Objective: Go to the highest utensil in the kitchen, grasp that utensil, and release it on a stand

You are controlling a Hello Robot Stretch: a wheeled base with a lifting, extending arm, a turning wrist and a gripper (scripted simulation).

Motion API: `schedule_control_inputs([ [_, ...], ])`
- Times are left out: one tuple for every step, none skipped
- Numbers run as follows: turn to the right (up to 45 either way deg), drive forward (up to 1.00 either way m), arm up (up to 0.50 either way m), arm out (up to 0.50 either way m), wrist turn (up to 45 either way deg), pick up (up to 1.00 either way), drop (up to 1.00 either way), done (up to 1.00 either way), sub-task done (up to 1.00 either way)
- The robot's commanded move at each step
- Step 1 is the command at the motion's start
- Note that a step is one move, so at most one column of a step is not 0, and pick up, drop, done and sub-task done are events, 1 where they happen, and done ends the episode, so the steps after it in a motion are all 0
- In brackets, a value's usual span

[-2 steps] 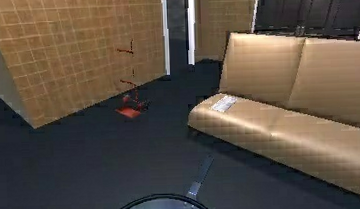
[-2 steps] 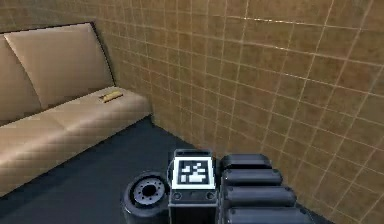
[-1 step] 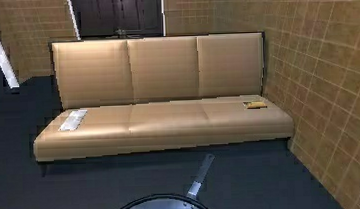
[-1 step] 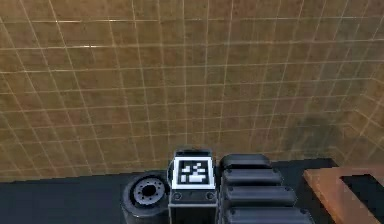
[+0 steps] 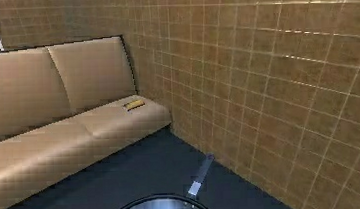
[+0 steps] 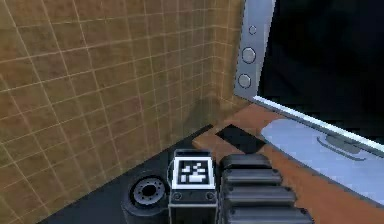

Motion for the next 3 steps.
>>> schedule_control_inputs([
  [-45.0,0.00,0.00,0.00,0.0,0.00,0.00,0.00,0.00],
  [-45.0,0.00,0.00,0.00,0.0,0.00,0.00,0.00,0.00],
  [-45.0,0.00,0.00,0.00,0.0,0.00,0.00,0.00,0.00],
])
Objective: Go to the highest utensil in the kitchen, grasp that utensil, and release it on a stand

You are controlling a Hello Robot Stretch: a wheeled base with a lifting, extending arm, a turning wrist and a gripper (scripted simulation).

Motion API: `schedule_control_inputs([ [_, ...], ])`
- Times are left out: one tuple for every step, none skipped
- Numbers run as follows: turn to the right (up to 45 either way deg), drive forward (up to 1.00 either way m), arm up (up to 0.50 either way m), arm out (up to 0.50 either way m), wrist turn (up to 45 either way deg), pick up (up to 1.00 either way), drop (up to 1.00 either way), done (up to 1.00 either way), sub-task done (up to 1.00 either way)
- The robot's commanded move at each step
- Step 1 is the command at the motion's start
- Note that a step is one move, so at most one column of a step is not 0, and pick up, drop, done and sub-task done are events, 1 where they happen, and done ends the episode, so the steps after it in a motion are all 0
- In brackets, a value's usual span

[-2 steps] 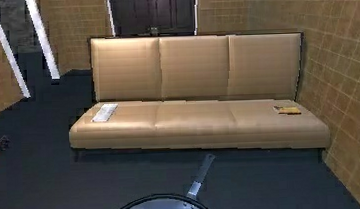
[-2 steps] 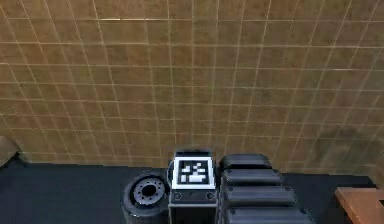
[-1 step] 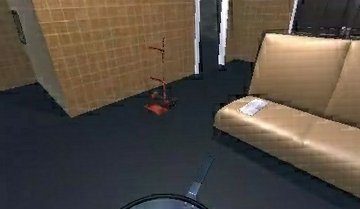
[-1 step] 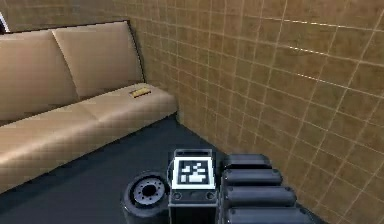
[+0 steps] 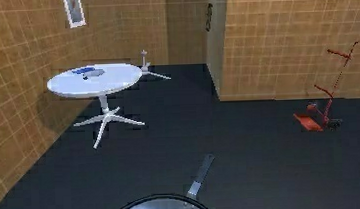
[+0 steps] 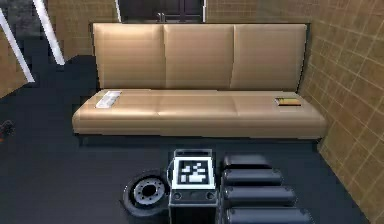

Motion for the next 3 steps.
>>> schedule_control_inputs([
  [-39.0,0.00,0.00,0.00,0.0,0.00,0.00,0.00,0.00],
  [-3.0,0.00,0.00,0.00,0.0,0.00,0.00,0.00,0.00],
  [-45.0,0.00,0.00,0.00,0.0,0.00,0.00,0.00,0.00],
])
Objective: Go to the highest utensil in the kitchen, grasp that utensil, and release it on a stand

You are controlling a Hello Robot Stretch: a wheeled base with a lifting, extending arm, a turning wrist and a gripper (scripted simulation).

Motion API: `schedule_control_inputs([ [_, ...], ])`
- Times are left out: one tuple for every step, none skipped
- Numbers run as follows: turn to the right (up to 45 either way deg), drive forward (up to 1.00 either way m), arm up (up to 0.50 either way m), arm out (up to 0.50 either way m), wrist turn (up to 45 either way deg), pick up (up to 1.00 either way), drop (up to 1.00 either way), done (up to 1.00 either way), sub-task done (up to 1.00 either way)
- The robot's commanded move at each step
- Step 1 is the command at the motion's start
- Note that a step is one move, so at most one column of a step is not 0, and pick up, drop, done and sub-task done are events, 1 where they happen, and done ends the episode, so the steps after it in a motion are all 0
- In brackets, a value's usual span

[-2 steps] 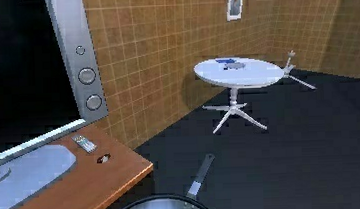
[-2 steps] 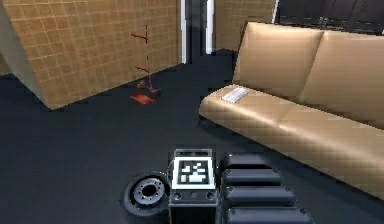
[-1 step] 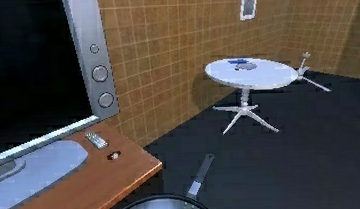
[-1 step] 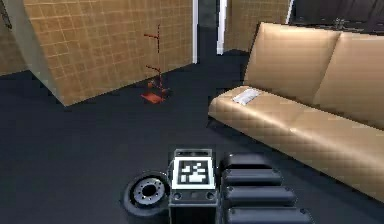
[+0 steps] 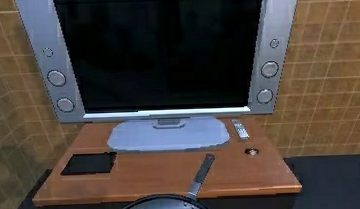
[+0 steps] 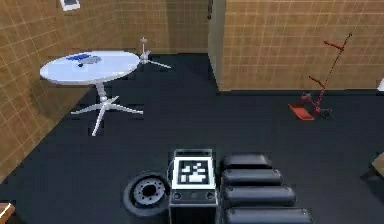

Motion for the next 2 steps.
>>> schedule_control_inputs([
  [-45.0,0.00,0.00,0.00,0.0,0.00,0.00,0.00,0.00],
  [-45.0,0.00,0.00,0.00,0.0,0.00,0.00,0.00,0.00],
])
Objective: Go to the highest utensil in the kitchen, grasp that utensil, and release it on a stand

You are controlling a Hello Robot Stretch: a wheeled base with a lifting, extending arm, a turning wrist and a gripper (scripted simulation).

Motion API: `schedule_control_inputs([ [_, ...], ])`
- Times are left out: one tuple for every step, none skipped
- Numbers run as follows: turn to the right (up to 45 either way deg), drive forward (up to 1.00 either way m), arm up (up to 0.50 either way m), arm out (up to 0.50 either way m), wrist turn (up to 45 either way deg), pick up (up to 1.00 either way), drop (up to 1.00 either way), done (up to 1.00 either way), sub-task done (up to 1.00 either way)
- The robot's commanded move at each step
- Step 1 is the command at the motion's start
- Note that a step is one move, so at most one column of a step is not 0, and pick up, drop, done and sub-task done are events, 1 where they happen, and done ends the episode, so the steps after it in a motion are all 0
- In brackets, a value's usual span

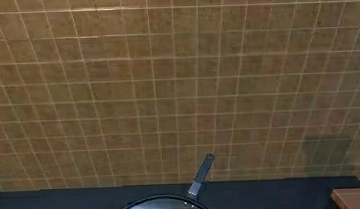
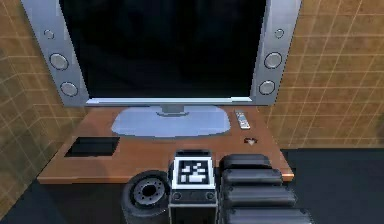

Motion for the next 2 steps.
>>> schedule_control_inputs([
  [-42.0,0.00,0.00,0.00,0.0,0.00,0.00,0.00,0.00],
  [45.0,0.00,0.00,0.00,0.0,0.00,0.00,0.00,0.00],
])
